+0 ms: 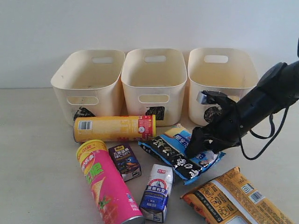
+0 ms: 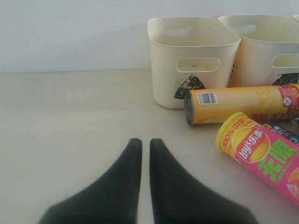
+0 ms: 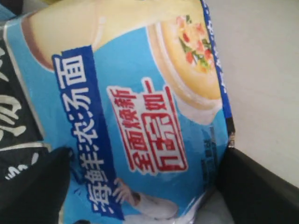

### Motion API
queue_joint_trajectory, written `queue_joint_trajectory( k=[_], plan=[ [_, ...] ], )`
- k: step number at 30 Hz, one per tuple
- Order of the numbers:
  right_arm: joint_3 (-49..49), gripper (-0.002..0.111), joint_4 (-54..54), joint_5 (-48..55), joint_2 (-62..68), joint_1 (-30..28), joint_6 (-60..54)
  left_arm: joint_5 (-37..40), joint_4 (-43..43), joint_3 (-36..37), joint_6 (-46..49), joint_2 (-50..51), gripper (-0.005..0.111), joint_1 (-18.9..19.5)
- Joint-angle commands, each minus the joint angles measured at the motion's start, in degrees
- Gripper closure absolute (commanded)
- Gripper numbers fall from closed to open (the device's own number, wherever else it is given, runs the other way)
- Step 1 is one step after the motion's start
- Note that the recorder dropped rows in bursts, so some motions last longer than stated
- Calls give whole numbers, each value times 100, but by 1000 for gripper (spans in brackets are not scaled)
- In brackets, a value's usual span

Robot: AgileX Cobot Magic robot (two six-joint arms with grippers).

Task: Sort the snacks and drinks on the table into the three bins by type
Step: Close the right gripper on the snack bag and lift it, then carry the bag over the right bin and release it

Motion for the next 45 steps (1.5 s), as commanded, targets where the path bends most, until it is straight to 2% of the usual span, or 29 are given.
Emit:
queue_joint_trajectory(
  k=[1, 2, 6, 7, 11, 15, 23, 32, 40, 45],
  plan=[
    [29, 31, -141, -420, 135, 309, -62, -51, -44, 19, 28, -24, 101, 10],
    [29, 36, -214, -507, 144, 372, -62, -51, -44, 19, 28, -24, 101, 10],
    [29, 110, -323, -687, 144, 491, -9, -39, -44, 19, 28, -24, 101, 10],
    [29, 106, -366, -701, 134, 491, 24, -39, -44, 19, 28, -24, 101, 10],
    [29, 108, -749, -816, -8, 441, 361, -39, -44, 19, 28, -24, 101, 10],
    [29, 108, -934, -491, -349, 341, 384, -39, -44, 19, 28, -24, 101, 10],
    [5, 108, -892, 127, -1259, 81, 371, -39, -44, 19, 28, -24, 101, 10],
    [-47, 108, -675, 364, -2106, -327, 371, -51, -44, 19, 28, -24, 101, 10],
    [-902, 108, -443, 655, -2276, -640, 636, -42, -44, 19, 28, -24, 101, 10],
    [-1444, 108, -711, -102, -2264, -662, 999, -42, -44, 19, 28, -24, 101, 10]
  ],
)
